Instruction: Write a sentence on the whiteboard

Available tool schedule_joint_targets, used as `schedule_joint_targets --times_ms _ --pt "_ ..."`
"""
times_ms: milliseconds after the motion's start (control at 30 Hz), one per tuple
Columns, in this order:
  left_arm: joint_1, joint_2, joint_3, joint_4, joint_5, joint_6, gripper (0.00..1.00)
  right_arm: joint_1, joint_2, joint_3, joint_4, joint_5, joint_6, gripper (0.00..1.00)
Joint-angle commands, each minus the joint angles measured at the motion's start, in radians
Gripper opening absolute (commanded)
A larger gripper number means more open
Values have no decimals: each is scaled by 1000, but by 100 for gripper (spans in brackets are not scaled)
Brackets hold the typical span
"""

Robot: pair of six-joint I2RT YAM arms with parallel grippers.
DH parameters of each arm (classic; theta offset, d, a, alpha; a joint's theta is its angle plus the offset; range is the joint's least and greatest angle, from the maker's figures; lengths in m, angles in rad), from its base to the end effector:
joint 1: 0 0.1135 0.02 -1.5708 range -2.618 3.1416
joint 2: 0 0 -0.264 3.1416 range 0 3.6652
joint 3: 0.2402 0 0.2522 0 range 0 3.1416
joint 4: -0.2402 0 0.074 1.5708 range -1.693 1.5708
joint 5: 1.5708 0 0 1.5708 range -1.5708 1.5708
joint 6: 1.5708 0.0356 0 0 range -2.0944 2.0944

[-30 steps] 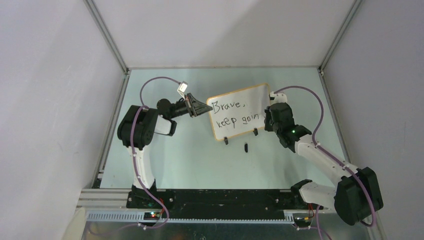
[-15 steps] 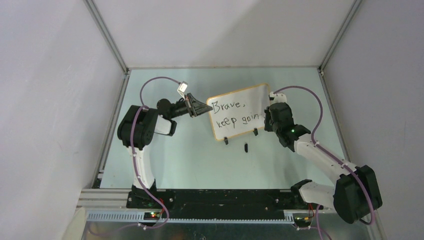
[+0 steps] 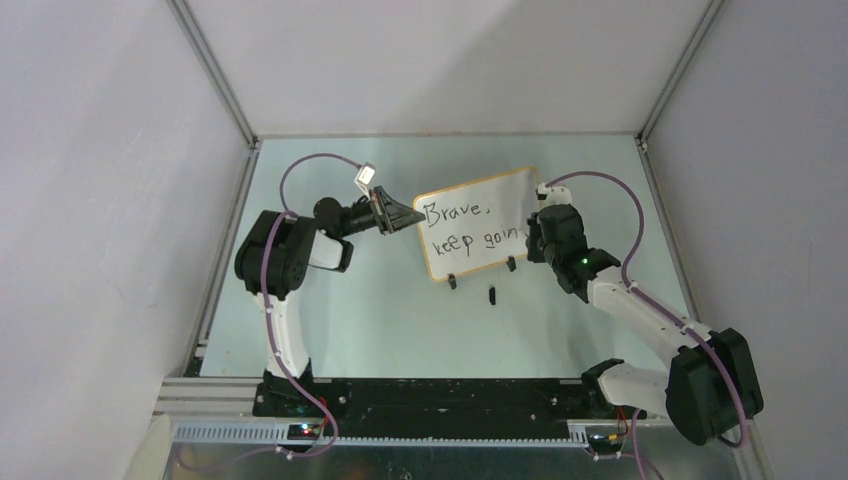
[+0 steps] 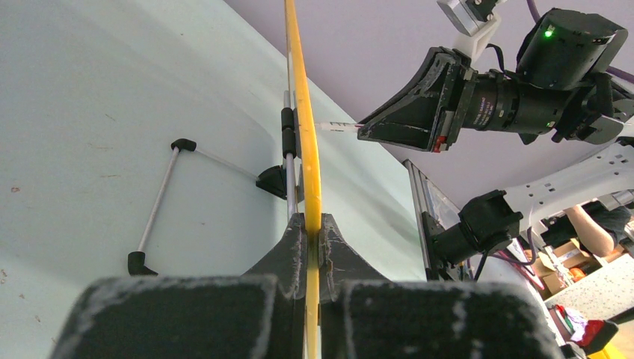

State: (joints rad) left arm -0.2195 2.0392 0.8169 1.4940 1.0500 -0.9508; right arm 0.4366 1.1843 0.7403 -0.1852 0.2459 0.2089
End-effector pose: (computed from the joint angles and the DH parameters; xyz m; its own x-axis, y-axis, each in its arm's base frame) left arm 0.3520 -0.1102 0.1639 -0.5998 -0.2811 -0.7492 0.7500 0.1289 -0.6488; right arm 0.2349 0.1001 0.2431 -0.5698 -0.0439 -0.8206 -0.1161 0.9929 0.0275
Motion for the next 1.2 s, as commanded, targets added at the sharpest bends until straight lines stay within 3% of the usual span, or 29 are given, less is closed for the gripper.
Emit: schedule_joint_targets --times_ms 0,533,1167 --pt "-12 -29 -13 32 76 23 0 -1 1 18 38 -29 -2 0" --pt "-12 -30 -15 32 77 23 0 1 -2 17 -28 -41 -3 0" --pt "-12 -28 -12 31 79 23 0 -4 14 30 -9 48 10 0"
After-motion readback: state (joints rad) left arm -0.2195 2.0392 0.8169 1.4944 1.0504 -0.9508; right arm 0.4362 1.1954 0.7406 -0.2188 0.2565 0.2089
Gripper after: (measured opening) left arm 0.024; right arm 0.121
